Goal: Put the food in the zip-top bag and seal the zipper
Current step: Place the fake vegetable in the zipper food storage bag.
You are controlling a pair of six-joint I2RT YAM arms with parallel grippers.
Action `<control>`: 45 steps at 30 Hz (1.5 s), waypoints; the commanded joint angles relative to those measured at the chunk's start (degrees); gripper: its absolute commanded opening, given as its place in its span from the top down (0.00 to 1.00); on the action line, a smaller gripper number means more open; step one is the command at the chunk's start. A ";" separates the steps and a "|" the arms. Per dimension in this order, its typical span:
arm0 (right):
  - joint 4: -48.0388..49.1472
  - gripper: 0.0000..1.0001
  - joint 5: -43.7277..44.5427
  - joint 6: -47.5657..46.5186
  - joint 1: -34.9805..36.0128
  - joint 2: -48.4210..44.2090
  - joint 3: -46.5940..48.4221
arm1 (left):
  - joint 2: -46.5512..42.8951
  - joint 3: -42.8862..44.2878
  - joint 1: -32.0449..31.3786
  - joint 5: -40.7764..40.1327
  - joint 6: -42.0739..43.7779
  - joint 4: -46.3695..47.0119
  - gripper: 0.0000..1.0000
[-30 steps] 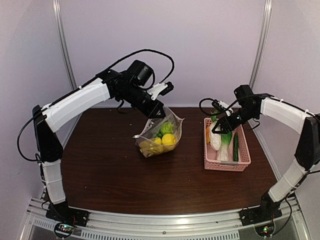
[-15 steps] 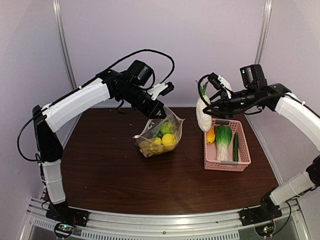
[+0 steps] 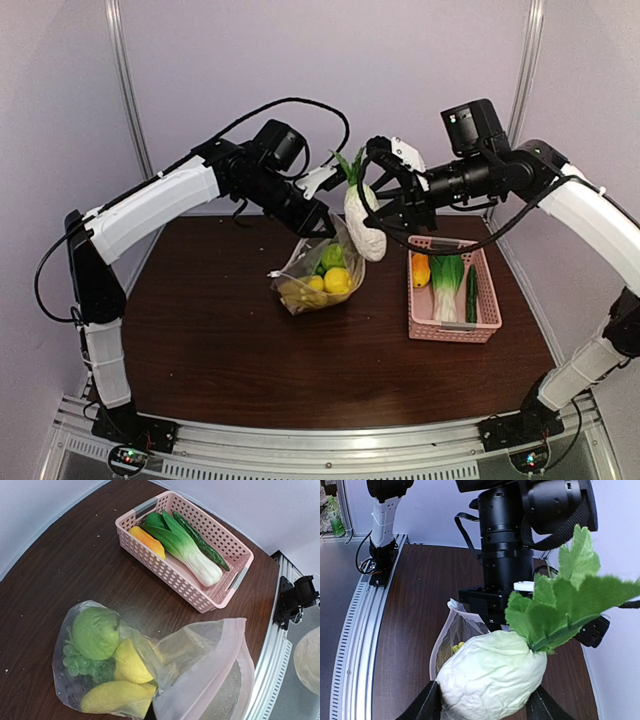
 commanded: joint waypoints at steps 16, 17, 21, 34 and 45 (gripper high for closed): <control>-3.35 0.60 25.48 -12.36 15.28 7.11 6.28 | -0.99 -0.49 2.43 12.84 -1.89 3.77 1.00; -3.19 0.60 25.90 -12.42 15.53 7.82 6.95 | -0.95 -0.50 2.42 12.92 -1.97 3.76 1.00; -2.02 0.58 27.92 -13.72 16.29 8.59 7.38 | -1.15 -0.48 2.43 13.44 -1.95 3.75 1.00; -0.62 0.35 37.23 -19.69 20.34 7.65 -1.24 | -1.49 -0.48 2.51 14.01 -1.98 3.79 1.00; -7.61 0.28 30.75 -18.51 20.87 6.37 2.77 | -1.36 -0.64 2.68 13.62 -1.96 3.74 1.00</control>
